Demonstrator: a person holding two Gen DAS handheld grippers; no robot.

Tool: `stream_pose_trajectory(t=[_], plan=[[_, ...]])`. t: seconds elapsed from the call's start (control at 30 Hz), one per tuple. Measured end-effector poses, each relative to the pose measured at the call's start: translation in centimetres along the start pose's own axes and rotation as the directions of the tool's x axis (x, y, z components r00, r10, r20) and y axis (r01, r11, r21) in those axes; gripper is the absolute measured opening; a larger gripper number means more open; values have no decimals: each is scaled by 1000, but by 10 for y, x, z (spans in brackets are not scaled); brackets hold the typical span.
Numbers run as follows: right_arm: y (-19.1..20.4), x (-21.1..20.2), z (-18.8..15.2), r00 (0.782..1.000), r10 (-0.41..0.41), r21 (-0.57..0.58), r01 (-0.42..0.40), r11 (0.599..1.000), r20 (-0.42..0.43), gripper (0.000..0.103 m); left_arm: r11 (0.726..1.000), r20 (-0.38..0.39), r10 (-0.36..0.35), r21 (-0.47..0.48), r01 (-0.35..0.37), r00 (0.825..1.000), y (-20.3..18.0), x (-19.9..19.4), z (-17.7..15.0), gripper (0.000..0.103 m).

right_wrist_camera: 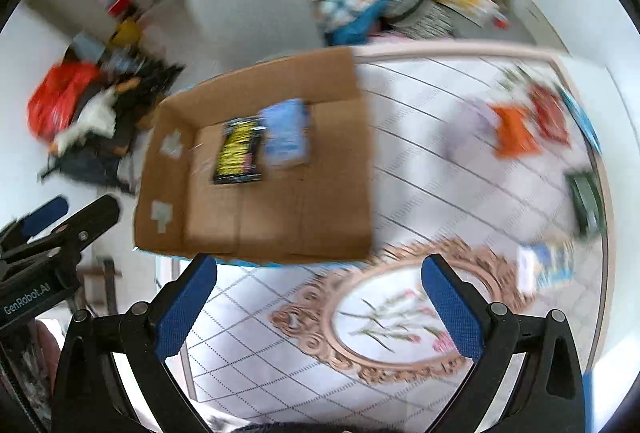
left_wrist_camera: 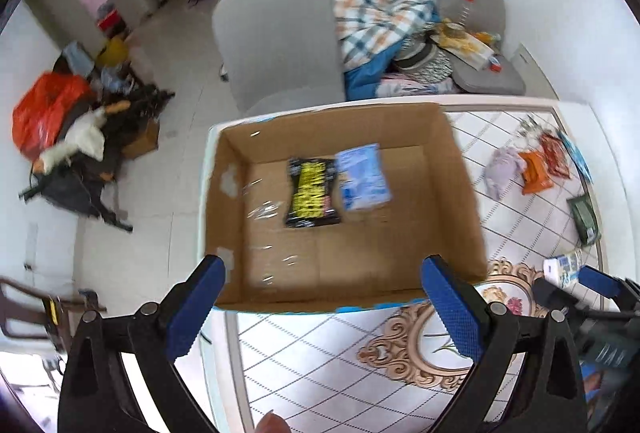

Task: Organize soft objects
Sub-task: 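Grasp the orange packet with left tool while right tool grasps yellow tissue pack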

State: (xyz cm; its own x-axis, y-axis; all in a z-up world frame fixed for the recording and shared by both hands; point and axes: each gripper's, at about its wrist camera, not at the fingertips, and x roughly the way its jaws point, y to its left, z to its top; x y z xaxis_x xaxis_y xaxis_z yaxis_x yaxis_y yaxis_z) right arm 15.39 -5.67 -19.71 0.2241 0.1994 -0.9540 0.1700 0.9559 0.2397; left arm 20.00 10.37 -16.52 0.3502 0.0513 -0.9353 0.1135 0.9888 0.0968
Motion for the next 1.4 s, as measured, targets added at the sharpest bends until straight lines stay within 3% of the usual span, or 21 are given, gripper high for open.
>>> stream_pose_trajectory(t=[0.1,0.17,0.33,0.53,0.63,0.67,0.73,0.87,0.93,1.1,1.17,1.37,1.4], plan=[[-72,-6,-9,1000,-12,196,11,981,6,103,996,1,-1,86,1,1000,-49,7,9,101],[-131,-1,-18,1000,-20,353,23,935,-14,103,987,-6,4,158,-3,1000,-90,19,20,101],[-246,43,-38,994,28,632,45,773,-105,103,949,-31,37,313,-25,999,-176,56,46,101],[-303,97,-39,983,103,783,59,619,-155,103,918,-102,77,396,-30,992,-233,109,79,101],[-313,123,-34,972,122,804,91,588,-199,96,915,-148,94,403,-27,984,-249,135,93,101],[-314,129,-33,967,138,805,94,586,-213,85,916,-159,95,401,-24,983,-251,140,96,101],[-314,135,-28,963,152,793,90,602,-225,80,925,-198,72,381,9,977,-256,153,105,101],[-299,131,0,956,-1,582,179,794,-293,76,948,-309,-66,276,156,949,-269,173,119,101],[-298,127,15,947,-73,463,219,859,-312,76,948,-372,-162,197,248,914,-280,186,124,101],[-304,126,47,927,-184,272,279,921,-328,76,928,-491,-324,2,373,809,-311,228,128,100],[-307,132,60,925,-160,232,249,940,-346,76,925,-511,-339,-26,380,790,-322,241,129,100],[-320,137,71,930,-96,296,210,932,-356,77,941,-525,-296,-15,339,798,-352,271,138,93],[-324,137,71,931,-91,308,207,929,-353,77,942,-523,-289,-6,335,802,-358,274,139,87]])
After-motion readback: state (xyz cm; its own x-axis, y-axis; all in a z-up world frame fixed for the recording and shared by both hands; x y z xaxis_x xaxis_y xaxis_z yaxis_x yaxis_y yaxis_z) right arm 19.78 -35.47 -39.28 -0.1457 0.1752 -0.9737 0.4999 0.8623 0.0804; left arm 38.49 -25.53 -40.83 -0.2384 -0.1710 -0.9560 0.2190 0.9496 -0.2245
